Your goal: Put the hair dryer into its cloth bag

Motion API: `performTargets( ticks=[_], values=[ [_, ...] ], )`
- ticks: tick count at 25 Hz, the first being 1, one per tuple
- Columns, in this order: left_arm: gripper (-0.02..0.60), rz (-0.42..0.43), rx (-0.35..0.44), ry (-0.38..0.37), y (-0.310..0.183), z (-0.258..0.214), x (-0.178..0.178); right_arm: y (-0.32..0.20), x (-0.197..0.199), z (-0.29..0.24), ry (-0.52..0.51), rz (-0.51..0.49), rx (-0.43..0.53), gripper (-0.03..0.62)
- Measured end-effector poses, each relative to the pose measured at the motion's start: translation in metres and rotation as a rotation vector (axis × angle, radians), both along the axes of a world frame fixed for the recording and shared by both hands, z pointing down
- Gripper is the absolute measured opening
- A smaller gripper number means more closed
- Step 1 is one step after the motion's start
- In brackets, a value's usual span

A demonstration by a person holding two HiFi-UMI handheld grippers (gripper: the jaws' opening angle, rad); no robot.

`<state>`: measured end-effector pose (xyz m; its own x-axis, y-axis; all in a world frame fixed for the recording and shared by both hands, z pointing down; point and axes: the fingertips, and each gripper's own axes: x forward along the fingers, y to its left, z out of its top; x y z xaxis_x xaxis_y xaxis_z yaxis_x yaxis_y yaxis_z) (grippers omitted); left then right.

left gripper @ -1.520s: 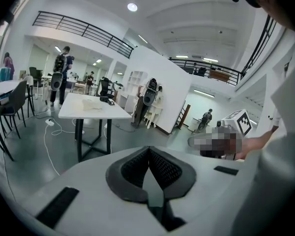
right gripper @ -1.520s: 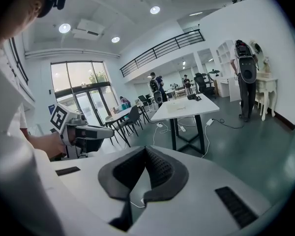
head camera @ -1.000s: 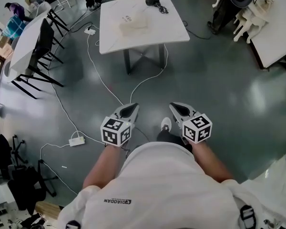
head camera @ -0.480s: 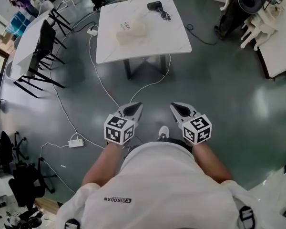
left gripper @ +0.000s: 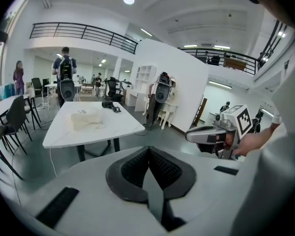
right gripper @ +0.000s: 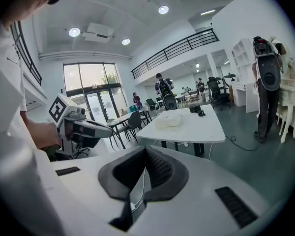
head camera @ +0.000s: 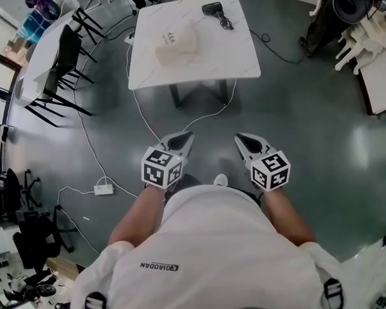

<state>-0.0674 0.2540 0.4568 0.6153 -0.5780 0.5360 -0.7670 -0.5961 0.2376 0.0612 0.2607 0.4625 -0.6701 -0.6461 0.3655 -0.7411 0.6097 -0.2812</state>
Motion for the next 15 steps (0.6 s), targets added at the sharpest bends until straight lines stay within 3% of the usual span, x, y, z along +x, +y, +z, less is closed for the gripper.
performTargets(
  ticks=[15],
  values=[
    [0.028, 0.003, -0.012, 0.035, -0.068, 0.016, 0.017, -0.049, 0.022, 0.017, 0.012, 0.035, -0.048, 0.021]
  ],
)
